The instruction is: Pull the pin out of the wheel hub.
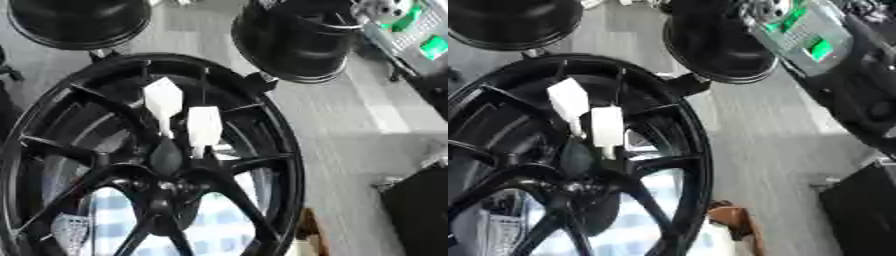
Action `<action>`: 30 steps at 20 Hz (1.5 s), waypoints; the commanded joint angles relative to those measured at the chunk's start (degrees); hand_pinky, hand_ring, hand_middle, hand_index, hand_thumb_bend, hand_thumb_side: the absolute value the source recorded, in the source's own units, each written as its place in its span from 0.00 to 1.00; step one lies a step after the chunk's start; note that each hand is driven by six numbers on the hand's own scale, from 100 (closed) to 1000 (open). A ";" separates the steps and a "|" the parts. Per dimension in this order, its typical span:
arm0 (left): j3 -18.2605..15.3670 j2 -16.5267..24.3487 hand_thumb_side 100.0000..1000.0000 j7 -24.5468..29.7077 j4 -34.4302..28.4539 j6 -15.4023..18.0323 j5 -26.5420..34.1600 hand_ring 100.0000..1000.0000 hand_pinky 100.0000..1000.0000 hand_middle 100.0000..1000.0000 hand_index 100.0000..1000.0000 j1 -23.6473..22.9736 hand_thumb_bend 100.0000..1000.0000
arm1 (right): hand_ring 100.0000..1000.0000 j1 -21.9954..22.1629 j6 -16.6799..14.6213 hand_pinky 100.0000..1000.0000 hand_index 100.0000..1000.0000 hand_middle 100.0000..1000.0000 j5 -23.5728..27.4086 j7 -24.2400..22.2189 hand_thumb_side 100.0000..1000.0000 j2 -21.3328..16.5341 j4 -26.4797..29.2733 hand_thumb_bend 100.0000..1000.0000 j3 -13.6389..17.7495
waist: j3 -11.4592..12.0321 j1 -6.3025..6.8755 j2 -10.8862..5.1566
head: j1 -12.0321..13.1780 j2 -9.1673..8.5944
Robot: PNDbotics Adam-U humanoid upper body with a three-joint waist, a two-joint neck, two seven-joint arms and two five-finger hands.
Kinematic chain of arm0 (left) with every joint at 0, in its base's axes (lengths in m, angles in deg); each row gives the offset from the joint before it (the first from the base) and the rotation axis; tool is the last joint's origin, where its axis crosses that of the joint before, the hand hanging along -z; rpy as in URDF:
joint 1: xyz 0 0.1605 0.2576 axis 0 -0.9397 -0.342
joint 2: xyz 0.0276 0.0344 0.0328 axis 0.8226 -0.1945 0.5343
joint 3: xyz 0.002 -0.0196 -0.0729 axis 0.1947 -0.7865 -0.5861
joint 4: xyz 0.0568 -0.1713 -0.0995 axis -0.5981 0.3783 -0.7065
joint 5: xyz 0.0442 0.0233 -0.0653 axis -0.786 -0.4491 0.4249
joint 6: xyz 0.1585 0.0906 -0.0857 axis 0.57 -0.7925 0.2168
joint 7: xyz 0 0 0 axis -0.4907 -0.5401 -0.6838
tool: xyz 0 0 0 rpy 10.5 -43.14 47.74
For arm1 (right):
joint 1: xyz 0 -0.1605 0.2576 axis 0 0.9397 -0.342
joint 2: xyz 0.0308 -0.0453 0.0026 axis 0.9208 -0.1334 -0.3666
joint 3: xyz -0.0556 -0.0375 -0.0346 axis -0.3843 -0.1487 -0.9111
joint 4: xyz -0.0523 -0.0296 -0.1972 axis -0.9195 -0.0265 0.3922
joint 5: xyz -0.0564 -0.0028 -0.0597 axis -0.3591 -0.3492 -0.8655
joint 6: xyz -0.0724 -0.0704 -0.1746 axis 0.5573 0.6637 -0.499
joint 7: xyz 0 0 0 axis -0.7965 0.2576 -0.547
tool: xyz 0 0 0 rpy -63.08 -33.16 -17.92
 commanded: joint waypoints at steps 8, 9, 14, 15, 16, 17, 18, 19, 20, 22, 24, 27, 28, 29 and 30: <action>-0.37 0.28 0.65 -0.10 -0.67 0.48 -1.69 0.59 0.77 0.57 0.84 -0.25 0.00 | 0.60 1.45 -0.14 0.80 0.77 0.69 3.54 2.55 0.00 -4.30 0.66 0.00 4.55 | -0.65 0.21 0.05 | 1.14 -0.97; -0.38 0.22 0.65 -0.15 -0.67 0.46 -1.83 0.59 0.77 0.57 0.84 -0.29 0.00 | 0.60 1.51 -0.14 0.80 0.77 0.69 3.33 2.57 0.00 -4.33 0.66 0.00 4.57 | -0.65 0.17 0.12 | 1.23 -1.04; -0.24 0.11 0.65 -0.14 -0.67 0.48 -2.32 0.59 0.77 0.57 0.84 -0.26 0.00 | 0.60 1.31 -0.17 0.81 0.77 0.69 2.29 1.78 0.00 -3.99 0.66 0.00 3.65 | -0.47 -0.02 0.45 | 1.17 -1.46; -0.19 0.08 0.65 -0.09 -0.67 0.43 -2.36 0.59 0.77 0.57 0.84 -0.18 0.00 | 0.60 1.18 -0.13 0.81 0.77 0.69 1.86 1.32 0.00 -3.82 0.66 0.00 3.20 | -0.33 -0.09 0.53 | 1.03 -1.52; -0.15 0.04 0.65 -0.05 -0.67 0.39 -2.35 0.59 0.77 0.57 0.84 -0.02 0.00 | 0.61 1.01 -0.09 0.81 0.78 0.70 1.30 0.75 0.00 -3.65 0.66 0.00 2.69 | -0.12 -0.18 0.60 | 0.82 -1.55; -0.11 0.01 0.65 -0.01 -0.67 0.37 -2.29 0.59 0.77 0.57 0.83 0.20 0.00 | 0.61 0.76 -0.07 0.82 0.78 0.70 0.56 -0.01 0.00 -3.40 0.66 0.00 2.07 | 0.18 -0.28 0.68 | 0.55 -1.61; -0.10 0.00 0.65 0.05 -0.67 0.39 -2.21 0.59 0.77 0.57 0.83 0.39 0.00 | 0.62 0.50 -0.04 0.82 0.78 0.70 -0.21 -0.82 0.00 -3.17 0.66 0.00 1.44 | 0.47 -0.36 0.76 | 0.30 -1.69; -0.09 -0.02 0.65 0.11 -0.67 0.45 -2.13 0.59 0.77 0.57 0.83 0.57 0.00 | 0.62 0.20 0.11 0.83 0.78 0.70 -1.28 -2.00 0.00 -2.95 0.66 0.00 0.67 | 0.86 -0.44 0.88 | 0.01 -1.78; -0.11 -0.05 0.65 0.13 -0.67 0.50 -2.08 0.59 0.77 0.57 0.83 0.70 0.00 | 0.64 -0.07 0.33 0.84 0.78 0.71 -2.42 -3.14 0.00 -2.75 0.66 0.00 -0.01 | 1.21 -0.51 1.00 | -0.24 -1.85; -0.17 -0.17 0.65 0.14 -0.67 0.60 -2.02 0.59 0.77 0.57 0.83 0.92 0.00 | 0.67 -0.57 0.86 0.86 0.78 0.72 -5.19 -5.76 0.00 -2.30 0.66 0.00 -1.54 | 1.95 -0.63 1.27 | -0.74 -2.00; -0.18 -0.34 0.65 0.13 -0.67 0.60 -2.12 0.59 0.77 0.57 0.83 0.91 0.00 | 0.71 -1.08 1.54 0.87 0.79 0.73 -8.63 -8.76 0.00 -1.83 0.66 0.00 -3.18 | 2.51 -0.72 1.46 | -1.15 -2.11; -0.07 -0.56 0.65 0.15 -0.67 0.50 -2.26 0.59 0.77 0.57 0.84 1.01 0.00 | 0.74 -1.63 2.10 0.88 0.79 0.74 -13.33 -13.31 0.05 -0.93 0.66 0.00 -5.88 | 3.07 -0.80 1.68 | -1.65 -2.43; -0.01 -0.57 0.65 0.20 -0.67 0.50 -2.25 0.59 0.77 0.57 0.84 1.09 0.00 | 0.76 -1.76 2.19 0.89 0.79 0.75 -14.40 -14.66 0.08 -0.71 0.66 0.00 -6.70 | 3.18 -0.80 1.73 | -1.74 -2.55; 0.06 -0.55 0.65 0.28 -0.67 0.51 -2.21 0.59 0.77 0.57 0.84 1.18 0.00 | 0.76 -1.79 2.21 0.89 0.79 0.75 -15.46 -16.10 0.09 -0.65 0.66 0.00 -7.51 | 3.28 -0.79 1.75 | -1.83 -2.61; 0.11 -0.53 0.65 0.35 -0.67 0.53 -2.15 0.59 0.77 0.57 0.83 1.24 0.00 | 0.77 -1.86 2.19 0.89 0.79 0.75 -16.34 -17.36 0.10 -0.59 0.66 0.00 -8.10 | 3.33 -0.77 1.76 | -1.88 -2.64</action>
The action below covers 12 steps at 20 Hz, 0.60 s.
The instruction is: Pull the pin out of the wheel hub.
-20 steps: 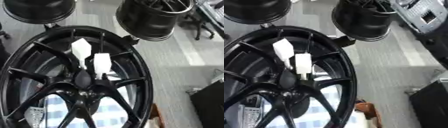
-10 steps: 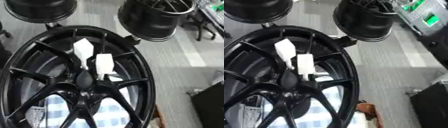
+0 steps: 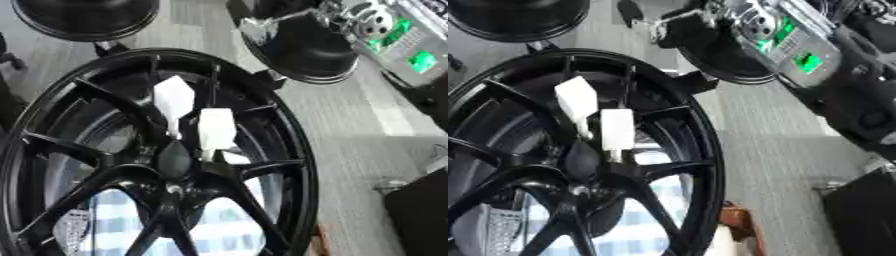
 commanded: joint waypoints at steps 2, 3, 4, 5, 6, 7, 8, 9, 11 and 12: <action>0.20 0.41 0.65 0.41 -0.68 0.12 0.16 0.59 0.77 0.57 0.83 0.73 0.00 | 0.77 -0.88 -0.04 0.89 0.79 0.75 -3.62 -5.02 0.11 -1.04 0.65 0.00 -1.81 | 0.18 0.43 -0.78 | -0.50 -1.08; 0.27 0.37 0.65 0.50 -0.68 0.09 0.23 0.59 0.78 0.57 0.83 0.77 0.00 | 0.77 -1.01 0.10 0.89 0.79 0.75 -3.71 -5.87 0.11 -0.95 0.65 0.00 -2.25 | 0.33 0.49 -0.74 | -0.62 -1.25; 0.33 0.32 0.65 0.58 -0.68 0.05 0.30 0.59 0.78 0.57 0.83 0.84 0.00 | 0.77 -1.18 0.38 0.89 0.79 0.75 -3.65 -6.59 0.11 -0.84 0.65 0.00 -2.63 | 0.47 0.54 -0.72 | -0.75 -1.38; 0.38 0.27 0.65 0.66 -0.68 0.05 0.38 0.59 0.78 0.57 0.84 0.91 0.00 | 0.77 -1.35 0.75 0.88 0.79 0.75 -3.55 -7.20 0.11 -0.72 0.65 0.00 -2.97 | 0.61 0.62 -0.69 | -0.86 -1.59; 0.40 0.22 0.65 0.72 -0.68 0.06 0.46 0.59 0.78 0.57 0.84 0.94 0.00 | 0.76 -1.53 1.12 0.88 0.79 0.75 -3.43 -7.70 0.11 -0.58 0.65 0.00 -3.32 | 0.72 0.68 -0.68 | -0.96 -1.77; 0.42 0.17 0.65 0.77 -0.68 0.08 0.54 0.59 0.78 0.57 0.84 0.98 0.00 | 0.77 -1.66 1.43 0.88 0.79 0.75 -3.37 -8.17 0.11 -0.46 0.65 0.00 -3.74 | 0.87 0.76 -0.65 | -1.12 -1.98; 0.44 0.12 0.65 0.81 -0.68 0.10 0.62 0.59 0.78 0.57 0.84 1.02 0.00 | 0.77 -1.80 1.68 0.88 0.79 0.75 -3.41 -8.56 0.11 -0.33 0.65 0.00 -4.11 | 0.98 0.81 -0.62 | -1.25 -2.15; 0.47 0.05 0.65 0.86 -0.68 0.07 0.69 0.59 0.78 0.57 0.84 1.05 0.00 | 0.77 -1.94 1.88 0.88 0.79 0.75 -3.44 -8.92 0.11 -0.11 0.65 0.00 -4.52 | 1.10 0.87 -0.58 | -1.39 -2.39; 0.58 -0.06 0.65 0.98 -0.68 -0.06 0.77 0.59 0.78 0.57 0.84 1.10 0.00 | 0.77 -2.20 2.38 0.88 0.79 0.75 -3.56 -9.63 0.12 0.24 0.65 0.00 -5.31 | 1.22 0.94 -0.56 | -1.55 -2.62; 0.62 -0.11 0.65 1.04 -0.68 -0.12 0.80 0.59 0.78 0.57 0.84 1.12 0.00 | 0.76 -2.31 2.62 0.88 0.79 0.75 -3.64 -9.93 0.12 0.38 0.65 0.00 -5.63 | 1.26 0.96 -0.56 | -1.62 -2.66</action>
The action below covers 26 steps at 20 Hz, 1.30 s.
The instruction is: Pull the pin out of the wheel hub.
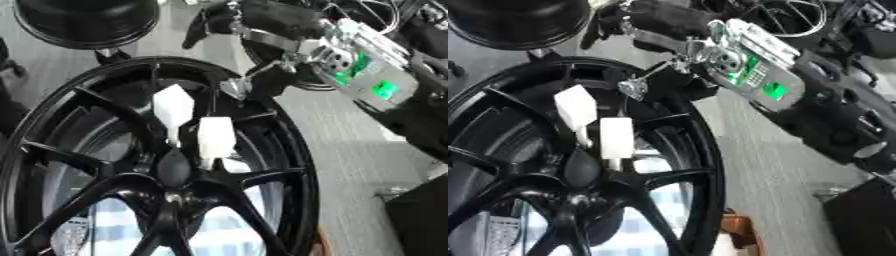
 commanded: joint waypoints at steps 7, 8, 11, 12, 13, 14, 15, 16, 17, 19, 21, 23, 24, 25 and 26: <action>0.14 -0.14 0.65 0.44 -0.68 -0.09 0.47 0.59 0.78 0.57 0.83 0.58 0.00 | 0.77 -1.60 2.13 0.87 0.80 0.76 -0.25 -2.22 0.12 -0.42 0.65 0.00 -0.91 | 0.35 0.85 -0.67 | -1.00 -1.23; 0.20 -0.17 0.65 0.49 -0.68 -0.12 0.49 0.59 0.78 0.57 0.83 0.59 0.00 | 0.77 -1.75 2.43 0.87 0.80 0.76 -0.33 -2.73 0.12 -0.32 0.65 0.00 -1.04 | 0.39 0.90 -0.66 | -1.04 -1.26; 0.37 -0.31 0.65 0.70 -0.68 -0.24 0.61 0.59 0.78 0.57 0.83 0.60 0.00 | 0.77 -2.16 3.64 0.86 0.81 0.77 -0.38 -4.31 0.11 0.05 0.65 0.00 -1.36 | 0.58 1.16 -0.69 | -1.11 -1.40; 0.40 -0.36 0.65 0.74 -0.68 -0.24 0.68 0.59 0.78 0.57 0.83 0.61 0.00 | 0.77 -2.30 4.16 0.86 0.81 0.77 -0.29 -4.80 0.11 0.23 0.65 0.00 -1.49 | 0.64 1.27 -0.69 | -1.14 -1.45; 0.42 -0.42 0.65 0.78 -0.68 -0.24 0.76 0.59 0.78 0.57 0.83 0.65 0.00 | 0.76 -2.40 4.62 0.85 0.81 0.77 -0.16 -5.26 0.10 0.40 0.65 0.00 -1.65 | 0.72 1.36 -0.67 | -1.14 -1.54; 0.45 -0.48 0.65 0.83 -0.68 -0.24 0.85 0.59 0.78 0.57 0.83 0.68 0.00 | 0.77 -2.47 5.06 0.85 0.81 0.77 -0.07 -5.76 0.11 0.53 0.65 0.00 -1.82 | 0.80 1.46 -0.66 | -1.16 -1.68; 0.49 -0.54 0.65 0.88 -0.68 -0.28 0.92 0.59 0.78 0.57 0.83 0.70 0.00 | 0.77 -2.55 5.42 0.85 0.82 0.77 0.00 -6.22 0.12 0.63 0.65 0.00 -1.94 | 0.86 1.54 -0.65 | -1.18 -1.82; 0.54 -0.60 0.65 0.94 -0.68 -0.33 0.99 0.59 0.78 0.57 0.83 0.70 0.00 | 0.77 -2.63 5.78 0.85 0.82 0.77 0.04 -6.64 0.12 0.71 0.65 0.00 -2.02 | 0.91 1.63 -0.66 | -1.19 -1.95; 0.59 -0.65 0.66 1.01 -0.68 -0.39 1.04 0.59 0.78 0.57 0.83 0.71 0.00 | 0.77 -2.67 6.05 0.85 0.82 0.78 0.16 -7.01 0.14 0.77 0.65 0.00 -2.10 | 0.96 1.70 -0.67 | -1.23 -2.04; 0.71 -0.73 0.66 1.15 -0.68 -0.52 1.14 0.59 0.78 0.57 0.83 0.71 0.00 | 0.77 -2.70 6.58 0.85 0.82 0.78 0.37 -7.92 0.16 0.86 0.65 0.00 -2.19 | 1.02 1.86 -0.69 | -1.35 -2.10; 0.76 -0.76 0.66 1.24 -0.68 -0.59 1.20 0.59 0.78 0.57 0.83 0.75 0.00 | 0.78 -2.72 6.92 0.84 0.83 0.79 0.83 -8.82 0.19 1.00 0.65 0.00 -2.31 | 1.06 1.93 -0.73 | -1.64 -1.92; 0.83 -0.82 0.66 1.30 -0.68 -0.72 1.33 0.59 0.78 0.57 0.83 0.83 0.00 | 0.78 -2.89 7.07 0.84 0.83 0.80 1.43 -9.46 0.21 1.14 0.65 0.00 -2.36 | 1.16 2.00 -0.79 | -2.07 -1.68; 0.89 -0.84 0.66 1.36 -0.68 -0.79 1.41 0.59 0.78 0.57 0.83 0.88 0.00 | 0.78 -3.03 7.04 0.84 0.83 0.80 1.76 -9.62 0.22 1.17 0.65 0.00 -2.36 | 1.24 2.04 -0.85 | -2.31 -1.50; 0.93 -0.83 0.65 1.42 -0.68 -0.83 1.48 0.59 0.78 0.57 0.83 0.90 0.00 | 0.78 -3.12 6.90 0.84 0.83 0.80 2.05 -9.73 0.22 1.15 0.65 0.00 -2.37 | 1.30 2.07 -0.91 | -2.46 -1.33; 0.96 -0.82 0.65 1.48 -0.68 -0.85 1.52 0.59 0.78 0.57 0.83 0.89 0.00 | 0.78 -3.22 6.75 0.84 0.83 0.80 2.27 -9.80 0.21 1.12 0.65 0.00 -2.35 | 1.37 2.08 -0.97 | -2.61 -1.17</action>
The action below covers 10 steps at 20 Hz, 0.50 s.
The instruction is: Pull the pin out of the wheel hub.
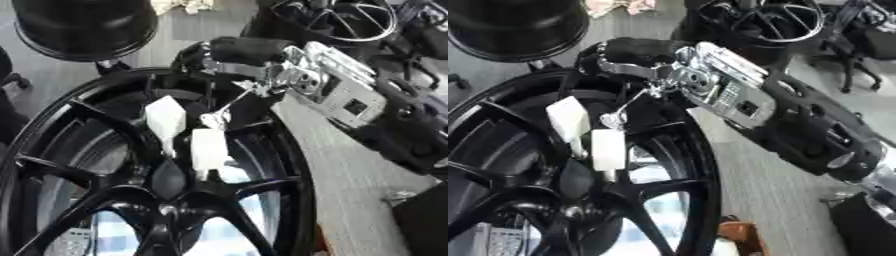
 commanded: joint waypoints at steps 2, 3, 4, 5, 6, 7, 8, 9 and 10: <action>0.23 0.43 0.65 0.33 -0.68 -0.05 0.52 0.59 0.78 0.57 0.83 0.46 0.00 | 0.77 -1.09 -0.52 0.84 0.83 0.80 1.11 -0.33 0.21 -0.97 0.65 0.00 0.57 | 0.22 0.48 -1.21 | -0.70 0.22; 0.23 0.43 0.65 0.34 -0.68 -0.06 0.52 0.59 0.78 0.57 0.83 0.46 0.00 | 0.77 -1.10 -0.60 0.84 0.83 0.80 1.23 -0.26 0.21 -0.98 0.65 0.00 0.59 | 0.24 0.47 -1.23 | -0.73 0.26; 0.24 0.43 0.65 0.35 -0.68 -0.07 0.53 0.59 0.78 0.57 0.83 0.46 0.00 | 0.77 -1.10 -0.64 0.84 0.83 0.80 1.31 -0.22 0.21 -0.99 0.65 0.00 0.59 | 0.25 0.47 -1.23 | -0.75 0.28; 0.24 0.43 0.65 0.35 -0.68 -0.07 0.53 0.59 0.78 0.57 0.83 0.46 0.00 | 0.77 -1.10 -0.66 0.84 0.83 0.80 1.35 -0.19 0.21 -1.00 0.65 0.00 0.60 | 0.26 0.47 -1.24 | -0.76 0.29; 0.27 0.34 0.66 0.35 -0.68 -0.26 0.53 0.59 0.78 0.57 0.83 0.41 0.00 | 0.78 -1.13 -0.83 0.84 0.83 0.80 1.39 -0.32 0.23 -0.98 0.65 0.00 0.48 | 0.42 0.38 -1.40 | -0.99 0.30; 0.29 0.26 0.66 0.33 -0.68 -0.50 0.54 0.59 0.78 0.57 0.83 0.39 0.00 | 0.78 -1.16 -1.05 0.84 0.83 0.80 1.40 -0.49 0.23 -0.97 0.65 0.00 0.43 | 0.51 0.33 -1.53 | -1.12 0.36; 0.35 0.19 0.67 0.35 -0.68 -0.71 0.57 0.59 0.78 0.57 0.83 0.37 0.00 | 0.78 -1.19 -1.23 0.84 0.83 0.80 1.46 -0.61 0.21 -1.01 0.65 0.00 0.47 | 0.56 0.34 -1.68 | -1.23 0.34; 0.42 0.15 0.67 0.40 -0.68 -0.86 0.59 0.59 0.78 0.57 0.83 0.35 0.00 | 0.78 -1.21 -1.34 0.84 0.83 0.80 1.54 -0.65 0.20 -1.06 0.65 0.00 0.54 | 0.58 0.36 -1.78 | -1.29 0.30; 0.47 0.13 0.67 0.45 -0.68 -0.97 0.60 0.59 0.78 0.57 0.83 0.32 0.00 | 0.78 -1.26 -1.40 0.84 0.83 0.80 1.61 -0.62 0.19 -1.10 0.65 0.00 0.62 | 0.58 0.40 -1.89 | -1.33 0.30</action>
